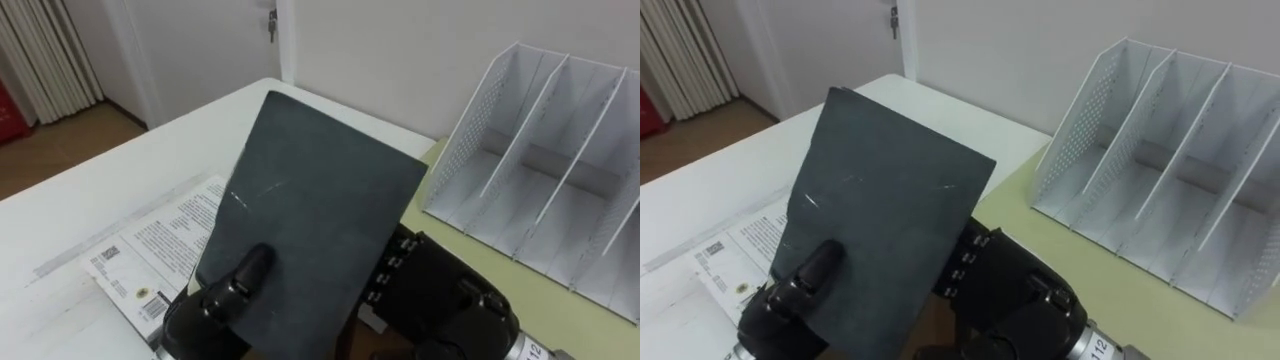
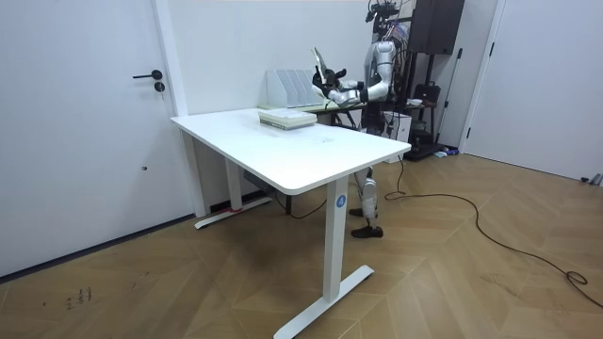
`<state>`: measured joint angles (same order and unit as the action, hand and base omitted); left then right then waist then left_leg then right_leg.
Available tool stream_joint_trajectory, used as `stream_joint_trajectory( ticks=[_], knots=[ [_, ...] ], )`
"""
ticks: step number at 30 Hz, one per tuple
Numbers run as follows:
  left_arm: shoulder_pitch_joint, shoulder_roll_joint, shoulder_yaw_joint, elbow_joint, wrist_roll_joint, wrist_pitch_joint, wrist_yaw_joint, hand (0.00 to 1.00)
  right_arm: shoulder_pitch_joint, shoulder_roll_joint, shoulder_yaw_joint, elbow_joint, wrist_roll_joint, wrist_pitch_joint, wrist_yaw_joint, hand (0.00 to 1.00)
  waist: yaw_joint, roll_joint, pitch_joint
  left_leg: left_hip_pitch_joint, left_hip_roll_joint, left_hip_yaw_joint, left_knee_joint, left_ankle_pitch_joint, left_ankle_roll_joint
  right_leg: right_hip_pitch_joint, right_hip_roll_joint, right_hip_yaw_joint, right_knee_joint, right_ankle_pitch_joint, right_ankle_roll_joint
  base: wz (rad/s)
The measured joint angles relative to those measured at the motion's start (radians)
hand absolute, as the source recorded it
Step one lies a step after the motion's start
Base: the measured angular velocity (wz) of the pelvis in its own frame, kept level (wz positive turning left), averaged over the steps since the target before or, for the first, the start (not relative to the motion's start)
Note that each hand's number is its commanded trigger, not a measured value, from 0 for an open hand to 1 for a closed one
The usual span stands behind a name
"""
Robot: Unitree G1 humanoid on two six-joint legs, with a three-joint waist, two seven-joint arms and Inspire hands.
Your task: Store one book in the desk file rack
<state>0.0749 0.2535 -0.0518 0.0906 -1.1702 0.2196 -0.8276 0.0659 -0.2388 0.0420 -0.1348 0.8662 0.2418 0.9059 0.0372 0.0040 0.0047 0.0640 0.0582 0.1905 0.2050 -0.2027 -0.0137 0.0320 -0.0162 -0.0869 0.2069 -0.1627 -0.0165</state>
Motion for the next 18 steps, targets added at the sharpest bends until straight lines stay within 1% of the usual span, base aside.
stream_joint_trajectory(
  ticks=[1,2,4,8,11,13,15,18],
  knots=[
    [0.000,0.001,0.000,0.000,0.000,0.000,0.000,1.00,0.000,0.000,0.000,0.000,0.000,0.000,-0.001,0.15,-0.002,0.000,0.0001,0.000,0.000,0.001,-0.001,0.000,0.000,0.000,0.000,0.000,0.000,0.000,0.000,0.00],
    [0.000,0.001,0.000,0.000,0.000,0.000,-0.001,1.00,0.000,0.000,0.000,0.000,0.000,0.000,-0.001,0.55,-0.002,0.000,0.0001,0.001,0.000,0.001,-0.001,0.000,0.000,0.000,0.000,0.001,0.000,0.000,0.000,0.00],
    [0.000,-0.001,0.000,0.000,0.000,0.000,-0.001,1.00,0.000,0.000,-0.001,-0.004,0.000,0.000,-0.002,1.00,-0.003,0.001,-0.0001,0.001,0.000,0.004,-0.001,0.000,0.000,-0.004,0.001,0.003,0.005,-0.001,-0.001,-0.04],
    [0.000,0.000,0.000,0.000,-0.005,0.002,-0.015,1.00,0.000,0.002,-0.009,-0.012,0.001,0.000,-0.027,1.00,0.002,0.005,-0.0008,0.002,0.001,0.012,-0.003,0.000,0.000,-0.013,0.000,0.008,0.017,-0.005,-0.001,-0.05],
    [0.000,0.007,-0.004,0.009,-0.003,0.015,-0.034,1.00,0.000,0.003,-0.008,-0.025,0.000,0.000,-0.046,1.00,0.002,0.018,-0.0028,0.005,0.002,0.014,-0.006,0.000,0.000,-0.013,0.000,0.008,0.017,-0.005,-0.001,0.00],
    [0.000,0.023,-0.025,0.013,0.007,0.021,-0.073,1.00,-0.001,0.004,-0.005,-0.025,0.000,0.000,-0.063,1.00,0.002,0.023,-0.0027,0.007,0.002,0.020,-0.006,0.000,0.000,-0.012,0.000,0.009,0.018,-0.005,-0.001,-0.04],
    [0.000,0.035,-0.043,0.013,0.009,0.024,-0.094,1.00,-0.001,0.002,-0.004,-0.025,0.000,0.000,-0.075,1.00,0.008,0.023,-0.0026,0.007,0.003,0.021,-0.006,0.000,0.000,-0.013,0.000,0.007,0.018,-0.005,-0.002,0.00],
    [-0.001,0.035,-0.052,0.013,0.026,0.025,-0.113,1.00,-0.001,-0.001,-0.002,-0.025,-0.004,0.000,-0.087,1.00,0.014,0.021,-0.0015,0.007,0.003,0.022,-0.006,0.000,0.000,-0.013,-0.001,0.008,0.017,-0.006,-0.002,0.00]
  ],
)
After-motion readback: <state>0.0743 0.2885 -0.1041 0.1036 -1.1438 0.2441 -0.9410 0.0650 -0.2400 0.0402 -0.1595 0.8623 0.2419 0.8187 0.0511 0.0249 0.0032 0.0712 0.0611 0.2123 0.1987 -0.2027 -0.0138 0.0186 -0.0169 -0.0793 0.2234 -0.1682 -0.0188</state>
